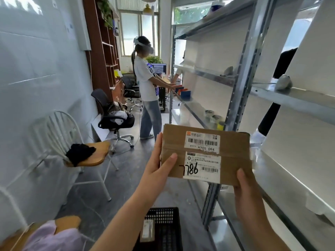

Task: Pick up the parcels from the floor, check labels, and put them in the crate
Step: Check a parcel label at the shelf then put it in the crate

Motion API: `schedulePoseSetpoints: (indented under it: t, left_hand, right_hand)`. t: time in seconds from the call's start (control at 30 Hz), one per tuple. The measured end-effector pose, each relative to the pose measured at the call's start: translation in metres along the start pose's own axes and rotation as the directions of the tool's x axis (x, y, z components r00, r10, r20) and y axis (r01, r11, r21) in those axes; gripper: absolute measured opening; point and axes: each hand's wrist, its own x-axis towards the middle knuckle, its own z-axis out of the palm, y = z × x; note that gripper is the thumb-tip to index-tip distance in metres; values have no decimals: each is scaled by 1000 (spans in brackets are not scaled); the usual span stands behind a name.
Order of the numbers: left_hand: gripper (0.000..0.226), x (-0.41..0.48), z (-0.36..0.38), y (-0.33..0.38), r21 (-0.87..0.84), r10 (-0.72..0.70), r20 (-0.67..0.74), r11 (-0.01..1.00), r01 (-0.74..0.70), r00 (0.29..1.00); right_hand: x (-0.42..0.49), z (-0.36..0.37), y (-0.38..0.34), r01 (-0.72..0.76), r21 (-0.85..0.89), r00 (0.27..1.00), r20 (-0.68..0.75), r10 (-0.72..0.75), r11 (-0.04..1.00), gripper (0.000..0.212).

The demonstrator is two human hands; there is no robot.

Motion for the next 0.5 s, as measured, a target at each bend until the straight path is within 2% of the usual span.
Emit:
schedulePoseSetpoints:
  t: [0.07, 0.17, 0.3, 0.4, 0.5]
  left_hand:
    - [66, 2, -8, -8, 17, -19, -34, 1000, 19, 999]
    - [67, 9, -26, -18, 36, -51, -79, 998, 54, 996]
    - [69, 31, -59, -42, 43, -102, -130, 993, 108, 986]
    - [68, 48, -91, -72, 50, -160, -140, 984, 169, 977]
    - [66, 69, -130, -105, 55, -243, -139, 966, 252, 960]
  right_hand:
    - [10, 8, 11, -29, 21, 998, 51, 28, 999, 59]
    - [21, 26, 26, -67, 50, 991, 121, 60, 997, 37]
    - [43, 53, 50, -105, 15, 979, 176, 100, 994, 32]
    - [62, 78, 77, -137, -4, 973, 185, 135, 991, 10]
    - [80, 111, 103, -191, -43, 959, 205, 196, 981, 16]
